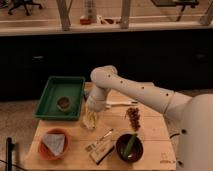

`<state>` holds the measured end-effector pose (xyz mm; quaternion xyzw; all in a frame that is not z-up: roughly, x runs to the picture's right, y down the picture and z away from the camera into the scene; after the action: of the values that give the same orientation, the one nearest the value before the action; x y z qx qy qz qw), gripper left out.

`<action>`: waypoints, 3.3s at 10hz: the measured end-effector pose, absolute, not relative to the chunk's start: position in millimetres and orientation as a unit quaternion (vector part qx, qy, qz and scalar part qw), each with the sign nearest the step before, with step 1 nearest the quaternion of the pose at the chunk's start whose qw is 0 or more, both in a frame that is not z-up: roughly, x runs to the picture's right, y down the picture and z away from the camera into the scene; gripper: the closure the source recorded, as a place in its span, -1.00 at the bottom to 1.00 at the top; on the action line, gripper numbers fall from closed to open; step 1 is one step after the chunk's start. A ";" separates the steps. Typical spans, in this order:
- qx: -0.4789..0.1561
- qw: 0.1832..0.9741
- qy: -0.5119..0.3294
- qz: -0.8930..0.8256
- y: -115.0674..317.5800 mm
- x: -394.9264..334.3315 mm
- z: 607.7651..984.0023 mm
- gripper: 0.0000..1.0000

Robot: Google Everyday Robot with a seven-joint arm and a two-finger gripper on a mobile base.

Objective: Place banana in paper cup

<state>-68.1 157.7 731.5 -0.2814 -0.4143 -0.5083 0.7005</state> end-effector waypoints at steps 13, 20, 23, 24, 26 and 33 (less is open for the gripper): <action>-0.284 0.706 -0.400 -0.511 118.0 -64.3 732.7 -0.60; -0.289 0.709 -0.398 -0.505 105.0 -60.6 738.6 -0.60; -0.289 0.709 -0.398 -0.505 105.2 -60.6 738.6 -0.60; -0.289 0.709 -0.398 -0.505 105.3 -60.6 738.6 -0.60; -0.289 0.709 -0.398 -0.505 105.3 -60.5 738.6 -0.60; -0.290 0.709 -0.398 -0.504 106.1 -60.4 739.1 -0.60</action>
<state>-60.4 106.1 739.1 -0.2899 -0.3985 -0.5040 0.7093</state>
